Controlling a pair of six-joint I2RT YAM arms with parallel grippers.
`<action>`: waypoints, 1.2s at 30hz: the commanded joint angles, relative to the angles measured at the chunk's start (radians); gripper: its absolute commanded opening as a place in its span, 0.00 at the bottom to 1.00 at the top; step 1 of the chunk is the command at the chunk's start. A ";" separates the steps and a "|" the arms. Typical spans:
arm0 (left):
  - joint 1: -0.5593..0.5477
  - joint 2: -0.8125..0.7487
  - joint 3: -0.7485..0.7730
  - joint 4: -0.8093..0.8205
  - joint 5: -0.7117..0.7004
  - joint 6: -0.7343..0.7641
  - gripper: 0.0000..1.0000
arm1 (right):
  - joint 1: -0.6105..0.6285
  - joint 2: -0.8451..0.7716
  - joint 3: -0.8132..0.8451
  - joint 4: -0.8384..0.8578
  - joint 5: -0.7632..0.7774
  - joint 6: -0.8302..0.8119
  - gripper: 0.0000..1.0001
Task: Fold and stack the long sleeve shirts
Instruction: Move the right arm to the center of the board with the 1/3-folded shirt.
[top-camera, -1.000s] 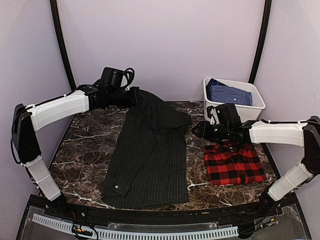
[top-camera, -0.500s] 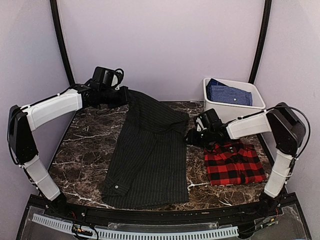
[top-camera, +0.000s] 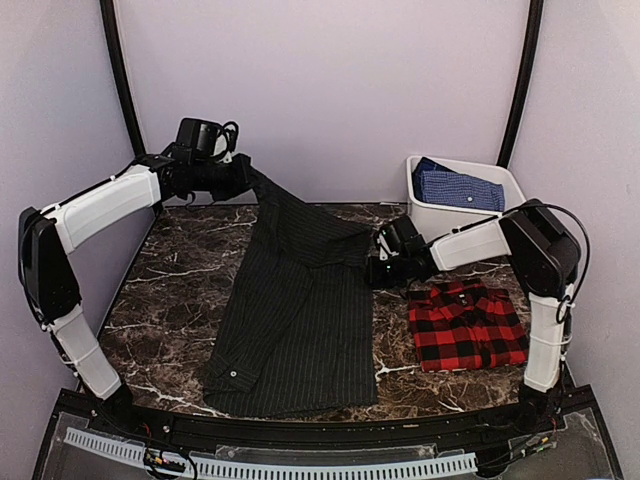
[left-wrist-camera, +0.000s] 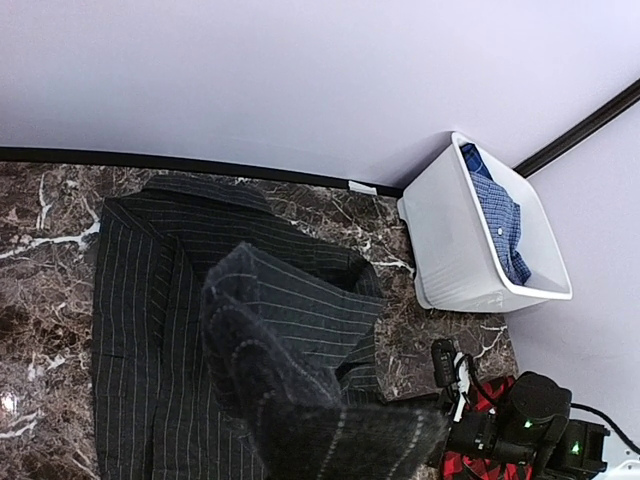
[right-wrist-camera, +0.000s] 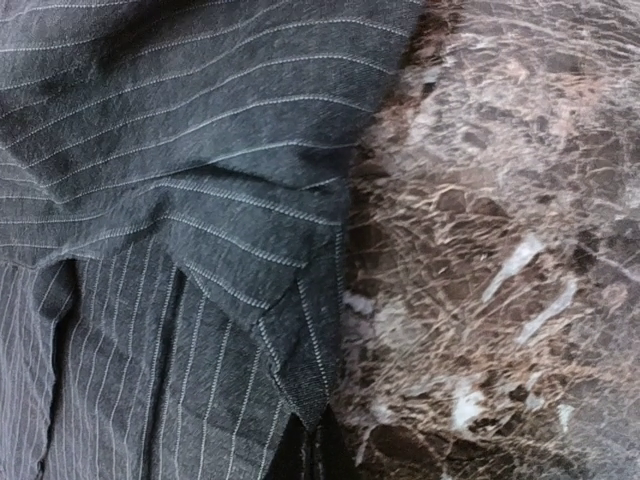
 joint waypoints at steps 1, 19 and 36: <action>0.034 0.034 0.047 -0.034 0.064 -0.035 0.00 | -0.004 0.025 0.056 -0.055 0.063 -0.038 0.00; 0.111 0.054 0.017 -0.029 0.075 -0.059 0.00 | -0.073 -0.002 0.146 -0.164 0.000 -0.097 0.26; 0.111 -0.025 -0.126 0.076 0.217 -0.051 0.00 | 0.210 -0.491 -0.287 -0.351 0.090 0.159 0.39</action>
